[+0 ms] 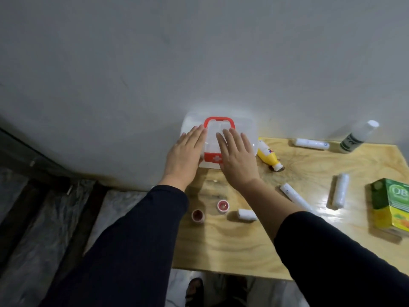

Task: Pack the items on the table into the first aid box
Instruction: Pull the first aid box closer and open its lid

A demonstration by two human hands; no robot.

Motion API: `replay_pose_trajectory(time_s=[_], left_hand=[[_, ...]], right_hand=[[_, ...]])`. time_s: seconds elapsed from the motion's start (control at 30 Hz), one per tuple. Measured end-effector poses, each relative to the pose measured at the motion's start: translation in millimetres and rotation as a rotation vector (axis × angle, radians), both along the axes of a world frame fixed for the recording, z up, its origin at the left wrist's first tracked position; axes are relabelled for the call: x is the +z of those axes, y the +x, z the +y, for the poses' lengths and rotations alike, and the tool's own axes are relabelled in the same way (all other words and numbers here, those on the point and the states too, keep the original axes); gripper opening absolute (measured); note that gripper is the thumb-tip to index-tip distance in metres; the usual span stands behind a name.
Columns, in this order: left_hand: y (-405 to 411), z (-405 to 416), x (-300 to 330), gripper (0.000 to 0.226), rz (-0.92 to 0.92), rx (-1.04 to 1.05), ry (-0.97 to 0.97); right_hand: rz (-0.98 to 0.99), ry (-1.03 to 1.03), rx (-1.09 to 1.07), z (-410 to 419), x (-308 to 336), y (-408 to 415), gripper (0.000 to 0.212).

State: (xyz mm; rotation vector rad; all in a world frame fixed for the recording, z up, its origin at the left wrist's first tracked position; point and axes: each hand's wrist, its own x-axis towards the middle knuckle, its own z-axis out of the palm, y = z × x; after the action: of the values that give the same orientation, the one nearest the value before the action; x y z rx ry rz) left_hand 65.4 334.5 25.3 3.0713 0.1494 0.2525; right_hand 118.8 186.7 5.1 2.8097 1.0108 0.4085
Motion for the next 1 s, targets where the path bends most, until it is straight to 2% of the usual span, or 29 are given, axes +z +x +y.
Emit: replay_pose_trajectory(time_s=[0.2, 0.33, 0.4, 0.57, 0.7, 0.77, 1.0], left_hand=[[-8, 5, 6, 0.078, 0.006, -0.069, -0.01], [-15, 9, 8, 0.074, -0.007, -0.096, -0.023], [-18, 10, 10, 0.076, 0.002, -0.124, -0.04], [-23, 18, 22, 0.076, 0.0, -0.172, -0.043], [-14, 26, 40, 0.065, -0.043, -0.217, -0.031], [-7, 33, 62, 0.06, -0.126, -0.237, -0.003], [8, 32, 76, 0.055, -0.233, -0.208, 0.015]], right_hand=[[0.013, 0.066, 0.064, -7, 11, -19, 0.07], [-0.054, 0.199, 0.149, -13, 5, -32, 0.048], [-0.06, 0.269, 0.156, -13, 7, -36, 0.045], [-0.085, 0.367, 0.117, -9, 22, -45, 0.044], [-0.12, 0.447, 0.086, -6, 38, -34, 0.041], [-0.159, 0.47, 0.073, -2, 62, -23, 0.041], [-0.076, 0.569, -0.027, 19, 106, 15, 0.037]])
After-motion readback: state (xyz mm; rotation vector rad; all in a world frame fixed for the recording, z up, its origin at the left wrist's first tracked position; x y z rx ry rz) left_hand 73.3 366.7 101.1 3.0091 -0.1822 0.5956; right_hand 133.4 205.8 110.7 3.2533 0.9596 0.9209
